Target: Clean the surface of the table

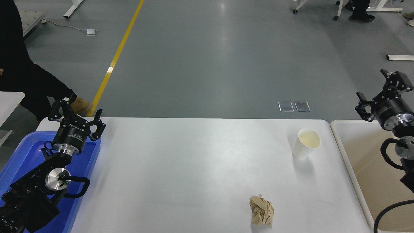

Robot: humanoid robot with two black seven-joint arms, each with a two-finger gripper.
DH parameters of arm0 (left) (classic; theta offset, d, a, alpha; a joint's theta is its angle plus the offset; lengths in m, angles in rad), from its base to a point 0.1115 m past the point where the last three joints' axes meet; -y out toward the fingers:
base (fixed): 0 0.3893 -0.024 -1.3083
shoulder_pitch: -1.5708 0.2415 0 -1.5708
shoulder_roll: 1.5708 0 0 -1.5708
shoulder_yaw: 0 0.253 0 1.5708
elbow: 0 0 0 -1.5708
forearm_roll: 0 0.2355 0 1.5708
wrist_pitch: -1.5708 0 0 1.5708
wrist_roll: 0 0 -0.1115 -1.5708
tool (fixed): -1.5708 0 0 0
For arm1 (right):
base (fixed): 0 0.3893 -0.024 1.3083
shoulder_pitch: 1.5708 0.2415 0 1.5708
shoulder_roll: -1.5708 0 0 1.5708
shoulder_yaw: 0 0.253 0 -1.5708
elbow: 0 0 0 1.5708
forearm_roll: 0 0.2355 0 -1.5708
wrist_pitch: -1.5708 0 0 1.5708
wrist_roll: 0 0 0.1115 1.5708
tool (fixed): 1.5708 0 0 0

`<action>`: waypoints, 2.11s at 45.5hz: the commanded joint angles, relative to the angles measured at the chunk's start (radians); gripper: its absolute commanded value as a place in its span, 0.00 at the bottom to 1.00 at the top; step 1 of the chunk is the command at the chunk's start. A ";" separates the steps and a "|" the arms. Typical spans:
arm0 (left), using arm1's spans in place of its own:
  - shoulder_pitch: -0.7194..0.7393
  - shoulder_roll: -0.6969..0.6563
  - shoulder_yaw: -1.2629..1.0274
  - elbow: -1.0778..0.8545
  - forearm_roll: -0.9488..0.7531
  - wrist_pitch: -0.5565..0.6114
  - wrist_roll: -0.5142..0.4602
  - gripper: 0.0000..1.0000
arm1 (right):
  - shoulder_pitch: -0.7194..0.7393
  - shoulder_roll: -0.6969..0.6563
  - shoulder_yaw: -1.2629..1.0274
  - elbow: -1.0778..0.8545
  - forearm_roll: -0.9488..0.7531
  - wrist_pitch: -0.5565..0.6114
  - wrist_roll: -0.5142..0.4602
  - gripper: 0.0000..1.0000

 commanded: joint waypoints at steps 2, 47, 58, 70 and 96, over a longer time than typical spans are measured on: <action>0.000 0.000 0.000 0.000 0.000 0.000 0.000 1.00 | -0.013 0.002 -0.002 0.000 0.000 0.001 0.000 0.99; 0.000 0.000 0.000 0.000 0.000 0.000 0.000 1.00 | 0.177 -0.095 -0.842 0.004 -0.054 0.005 0.000 0.99; 0.000 0.000 0.000 0.000 0.001 0.000 0.000 1.00 | 0.300 -0.130 -1.186 0.023 -0.060 0.024 0.018 0.99; 0.000 0.000 0.000 0.000 0.000 0.000 0.000 1.00 | 0.430 -0.178 -1.295 0.149 -0.328 0.074 0.101 0.99; 0.000 0.000 0.000 0.000 0.000 0.000 0.000 1.00 | 0.486 -0.091 -1.299 0.312 -0.798 -0.025 0.123 0.99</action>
